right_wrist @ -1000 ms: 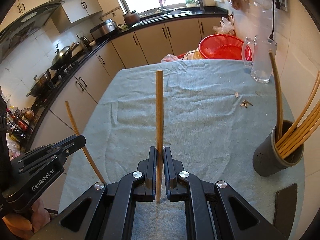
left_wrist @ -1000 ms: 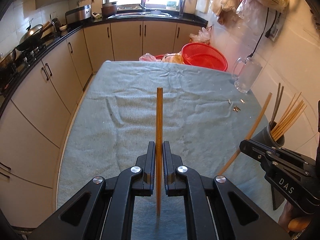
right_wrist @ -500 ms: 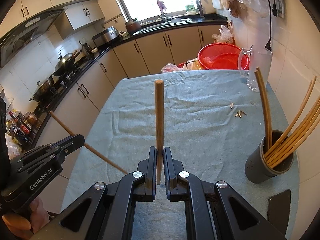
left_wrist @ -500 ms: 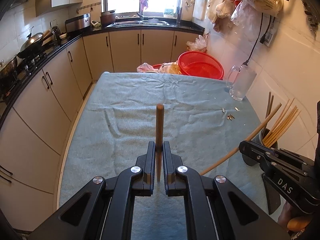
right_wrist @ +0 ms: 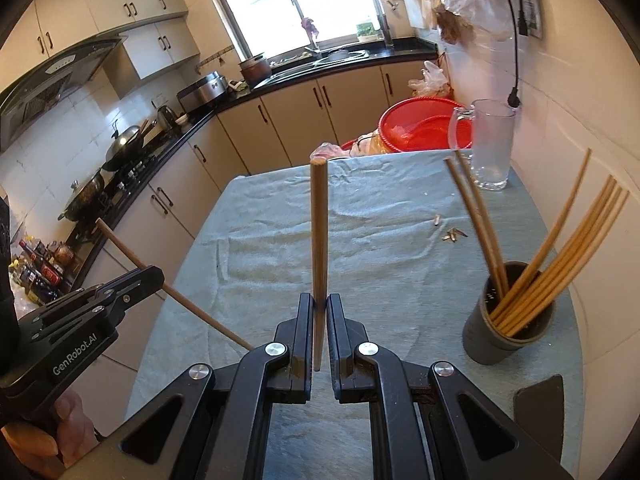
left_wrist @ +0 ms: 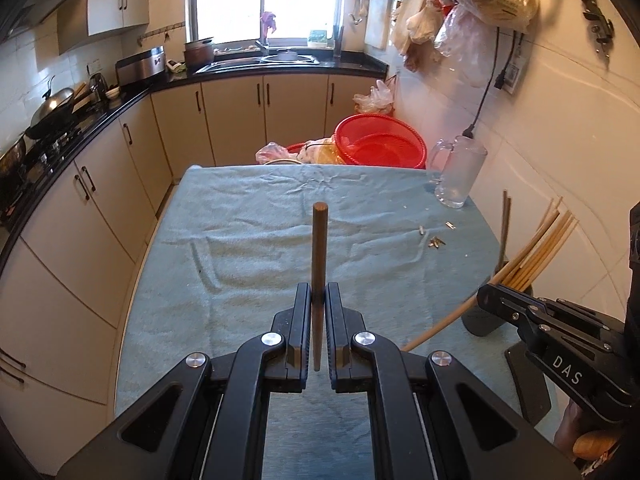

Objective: Organize utensils
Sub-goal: 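Carry the left tool's chopstick to the black holder while the right tool carries its chopstick there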

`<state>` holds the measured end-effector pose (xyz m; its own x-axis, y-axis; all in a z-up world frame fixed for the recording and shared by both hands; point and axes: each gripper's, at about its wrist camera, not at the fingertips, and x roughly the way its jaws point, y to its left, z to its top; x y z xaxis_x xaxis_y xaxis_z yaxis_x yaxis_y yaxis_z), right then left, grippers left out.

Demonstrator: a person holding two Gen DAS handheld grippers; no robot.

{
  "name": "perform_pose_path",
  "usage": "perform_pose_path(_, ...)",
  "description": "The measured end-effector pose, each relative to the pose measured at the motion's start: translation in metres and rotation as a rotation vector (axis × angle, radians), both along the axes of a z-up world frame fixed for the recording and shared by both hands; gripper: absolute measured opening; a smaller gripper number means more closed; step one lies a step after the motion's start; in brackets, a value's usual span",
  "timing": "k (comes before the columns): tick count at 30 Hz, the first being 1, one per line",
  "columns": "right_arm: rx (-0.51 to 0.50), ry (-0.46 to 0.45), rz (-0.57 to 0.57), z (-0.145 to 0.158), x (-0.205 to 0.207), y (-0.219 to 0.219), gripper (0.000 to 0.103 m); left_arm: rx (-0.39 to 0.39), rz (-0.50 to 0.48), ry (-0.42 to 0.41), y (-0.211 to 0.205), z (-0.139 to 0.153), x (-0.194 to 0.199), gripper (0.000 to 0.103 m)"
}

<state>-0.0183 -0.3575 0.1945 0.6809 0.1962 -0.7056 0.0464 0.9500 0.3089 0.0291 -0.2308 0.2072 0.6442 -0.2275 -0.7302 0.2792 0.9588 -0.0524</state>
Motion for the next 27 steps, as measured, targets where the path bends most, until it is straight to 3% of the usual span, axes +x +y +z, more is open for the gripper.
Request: perform_pose_path(27,0.040,-0.092,-0.207,0.040,-0.073,-0.094,0.007,-0.008,-0.182,-0.083,-0.087,0.041,-0.024,0.006)
